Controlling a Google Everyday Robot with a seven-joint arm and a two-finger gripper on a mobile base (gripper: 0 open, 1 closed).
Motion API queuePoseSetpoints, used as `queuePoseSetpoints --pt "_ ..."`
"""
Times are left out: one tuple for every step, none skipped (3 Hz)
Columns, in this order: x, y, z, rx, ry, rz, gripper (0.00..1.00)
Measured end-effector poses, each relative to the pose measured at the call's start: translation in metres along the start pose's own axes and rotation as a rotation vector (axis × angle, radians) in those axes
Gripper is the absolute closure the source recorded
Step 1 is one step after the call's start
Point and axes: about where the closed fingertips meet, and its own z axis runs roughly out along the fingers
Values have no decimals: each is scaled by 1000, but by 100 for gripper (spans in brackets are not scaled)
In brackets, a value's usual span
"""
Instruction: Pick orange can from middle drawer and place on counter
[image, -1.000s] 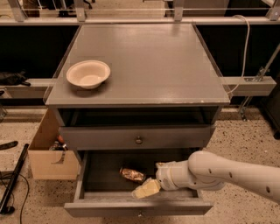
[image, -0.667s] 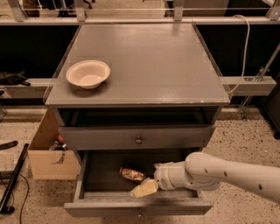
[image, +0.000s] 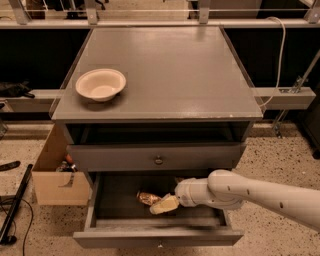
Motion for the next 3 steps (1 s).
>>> queuePoseSetpoints --pt "1 3 4 -1 11 -10 0" --pt "4 4 15 -12 34 -15 0" --pt "10 -2 22 -13 46 -14 0"
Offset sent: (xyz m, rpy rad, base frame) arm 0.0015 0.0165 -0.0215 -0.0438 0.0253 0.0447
